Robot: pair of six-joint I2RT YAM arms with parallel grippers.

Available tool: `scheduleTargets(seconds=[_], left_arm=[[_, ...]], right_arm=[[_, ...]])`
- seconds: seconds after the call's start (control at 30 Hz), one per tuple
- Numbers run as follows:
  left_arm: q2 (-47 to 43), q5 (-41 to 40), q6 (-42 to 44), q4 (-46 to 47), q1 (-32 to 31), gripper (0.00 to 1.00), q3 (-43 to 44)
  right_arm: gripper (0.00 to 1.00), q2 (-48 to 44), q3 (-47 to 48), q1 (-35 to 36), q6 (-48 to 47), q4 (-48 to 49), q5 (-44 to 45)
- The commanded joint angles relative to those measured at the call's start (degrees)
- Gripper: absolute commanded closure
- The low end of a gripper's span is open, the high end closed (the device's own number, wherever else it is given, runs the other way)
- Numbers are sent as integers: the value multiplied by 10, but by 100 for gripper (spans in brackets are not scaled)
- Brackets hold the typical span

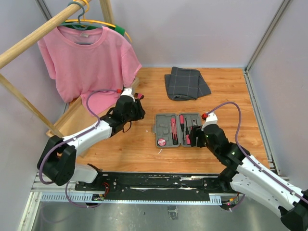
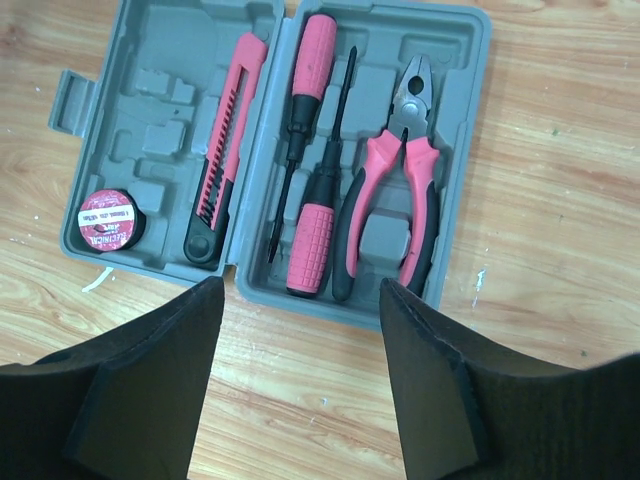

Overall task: Sort the tools into containers
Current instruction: Place the utility knife in the storage box.

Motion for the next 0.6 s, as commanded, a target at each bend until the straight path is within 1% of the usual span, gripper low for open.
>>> scheduleTargets(seconds=[0.0, 0.1, 0.27, 0.57], left_arm=[[29, -56, 22, -28, 3, 46, 45], [63, -78, 27, -40, 3, 42, 86], [136, -132, 23, -62, 3, 38, 158], [300, -209, 4, -117, 3, 37, 324]], right_arm=[[35, -33, -17, -6, 16, -3, 27], [34, -44, -24, -6, 21, -3, 20], [34, -41, -36, -7, 24, -4, 3], [32, -12, -38, -7, 22, 3, -17]])
